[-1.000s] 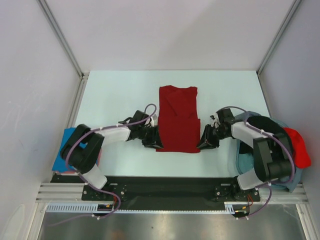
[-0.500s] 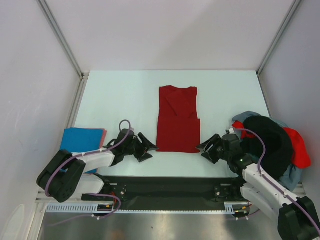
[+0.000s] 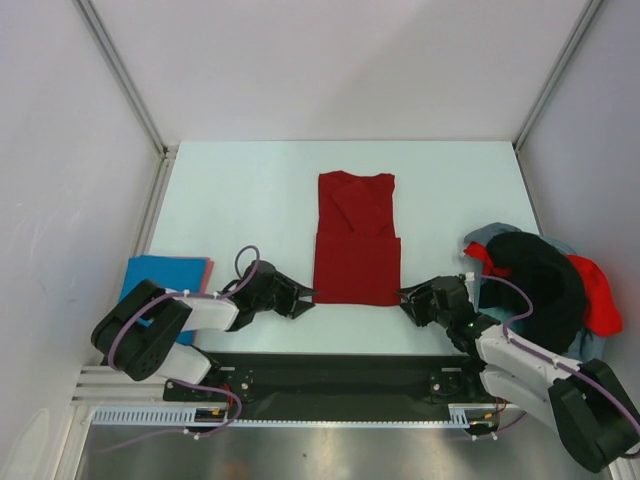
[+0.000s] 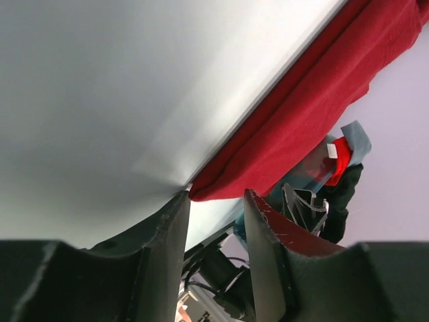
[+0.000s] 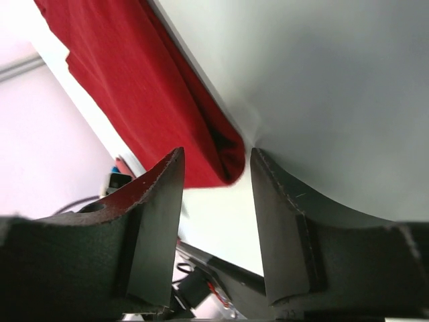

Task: Fold and stack the t-shirts
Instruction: Fold the tshirt

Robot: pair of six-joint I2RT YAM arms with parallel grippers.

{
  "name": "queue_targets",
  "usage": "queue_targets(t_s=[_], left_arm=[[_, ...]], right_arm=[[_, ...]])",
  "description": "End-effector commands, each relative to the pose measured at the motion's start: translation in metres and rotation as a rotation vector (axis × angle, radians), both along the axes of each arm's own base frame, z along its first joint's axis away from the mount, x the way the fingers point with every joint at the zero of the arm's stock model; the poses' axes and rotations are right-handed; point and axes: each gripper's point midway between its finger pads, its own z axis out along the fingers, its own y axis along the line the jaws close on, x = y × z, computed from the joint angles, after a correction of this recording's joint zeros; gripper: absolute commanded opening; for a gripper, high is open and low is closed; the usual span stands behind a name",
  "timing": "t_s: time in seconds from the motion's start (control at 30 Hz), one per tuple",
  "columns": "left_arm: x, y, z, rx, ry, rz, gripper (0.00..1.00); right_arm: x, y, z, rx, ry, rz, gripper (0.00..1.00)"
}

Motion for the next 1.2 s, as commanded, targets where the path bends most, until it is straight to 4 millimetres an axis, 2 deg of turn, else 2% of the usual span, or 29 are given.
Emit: queue_targets(t_s=[0.0,0.07,0.13,0.37,0.53,0.57,0.63,0.67,0.73,0.8,0.83,0.87,1.07,1.17], left_arm=[[-0.013,0.02,-0.036,0.125,0.129,0.071,0.45],[-0.015,0.022,-0.039,0.144,0.141,0.064,0.44],[-0.018,0.024,-0.041,0.156,0.156,0.064,0.43],[-0.021,0.027,-0.049,0.179,0.171,0.055,0.37],[-0.018,0.022,-0.047,0.161,0.152,0.033,0.18],[-0.018,0.021,-0.046,0.158,0.149,0.029,0.08],[-0.021,0.021,-0.046,0.153,0.152,0.022,0.0],[-0.021,0.021,-0.046,0.149,0.15,0.018,0.0],[-0.026,0.021,-0.043,0.136,0.149,0.003,0.0],[-0.034,0.024,-0.044,0.128,0.158,0.0,0.0],[-0.038,0.025,-0.042,0.122,0.16,-0.001,0.0],[-0.04,0.022,-0.034,0.107,0.14,-0.01,0.0],[-0.079,0.029,-0.031,0.078,0.214,-0.015,0.0],[-0.085,0.029,-0.019,0.056,0.21,-0.029,0.0]], right_arm=[[0.005,-0.004,-0.009,-0.022,0.022,-0.054,0.49],[0.005,0.0,-0.007,-0.021,0.042,-0.04,0.48],[-0.002,-0.003,-0.011,-0.04,0.092,-0.051,0.48],[-0.006,-0.005,-0.017,-0.026,0.111,-0.086,0.46],[-0.002,0.002,-0.02,-0.017,0.112,-0.063,0.36],[-0.002,0.003,-0.02,-0.018,0.108,-0.059,0.3],[-0.003,0.003,-0.021,-0.022,0.114,-0.05,0.19],[-0.007,0.002,-0.024,-0.032,0.132,-0.041,0.07],[-0.01,0.002,-0.02,-0.038,0.144,-0.031,0.0],[-0.022,-0.003,-0.025,-0.072,0.185,-0.013,0.0],[-0.024,-0.003,-0.02,-0.064,0.173,-0.005,0.0],[-0.031,-0.006,-0.023,-0.077,0.199,0.002,0.0],[-0.055,-0.008,-0.016,-0.094,0.195,0.103,0.0],[-0.061,-0.009,-0.009,-0.098,0.187,0.128,0.0]])
